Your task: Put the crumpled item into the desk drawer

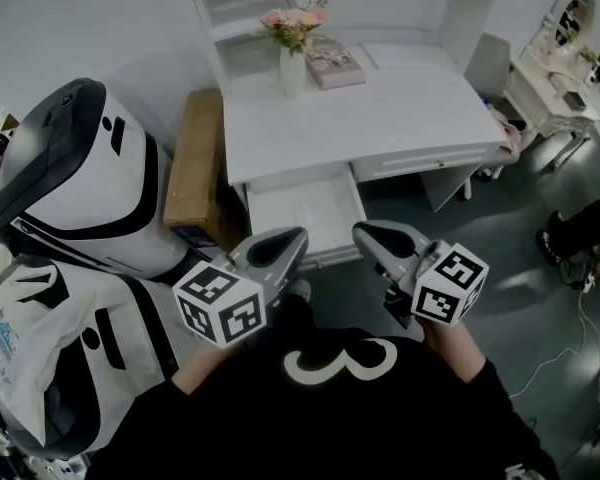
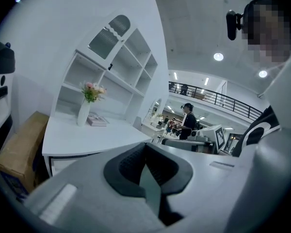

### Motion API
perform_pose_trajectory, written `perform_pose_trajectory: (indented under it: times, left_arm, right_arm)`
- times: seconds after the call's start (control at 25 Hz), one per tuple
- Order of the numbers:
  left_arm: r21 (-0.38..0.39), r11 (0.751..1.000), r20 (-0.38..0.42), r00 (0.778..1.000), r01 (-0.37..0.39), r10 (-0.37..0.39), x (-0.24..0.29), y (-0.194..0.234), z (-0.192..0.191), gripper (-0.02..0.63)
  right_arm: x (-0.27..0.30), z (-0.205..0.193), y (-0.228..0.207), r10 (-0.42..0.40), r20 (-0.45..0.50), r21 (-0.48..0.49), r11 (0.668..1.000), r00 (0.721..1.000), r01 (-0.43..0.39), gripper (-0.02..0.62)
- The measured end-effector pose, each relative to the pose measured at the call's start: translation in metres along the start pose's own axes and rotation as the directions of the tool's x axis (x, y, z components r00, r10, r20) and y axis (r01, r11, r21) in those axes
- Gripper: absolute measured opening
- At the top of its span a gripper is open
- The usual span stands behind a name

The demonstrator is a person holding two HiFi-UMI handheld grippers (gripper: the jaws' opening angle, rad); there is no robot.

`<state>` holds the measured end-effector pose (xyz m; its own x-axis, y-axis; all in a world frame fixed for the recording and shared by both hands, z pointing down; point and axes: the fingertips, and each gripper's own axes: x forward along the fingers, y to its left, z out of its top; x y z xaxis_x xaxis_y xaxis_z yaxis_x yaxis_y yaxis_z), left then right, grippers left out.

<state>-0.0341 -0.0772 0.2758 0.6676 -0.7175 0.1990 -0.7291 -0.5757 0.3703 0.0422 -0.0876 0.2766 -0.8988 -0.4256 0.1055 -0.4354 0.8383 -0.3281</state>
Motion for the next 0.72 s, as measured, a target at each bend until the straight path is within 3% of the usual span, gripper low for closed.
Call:
perform_pose_trajectory:
  times: [0.72]
  left_arm:
    - [-0.022,0.999,-0.055,0.998,0.035,-0.036,0.023,-0.004,-0.023,0.011]
  right_arm:
    - [-0.016,-0.025,-0.018,-0.049,-0.026,0.031,0.998,0.998,0.050,0.003]
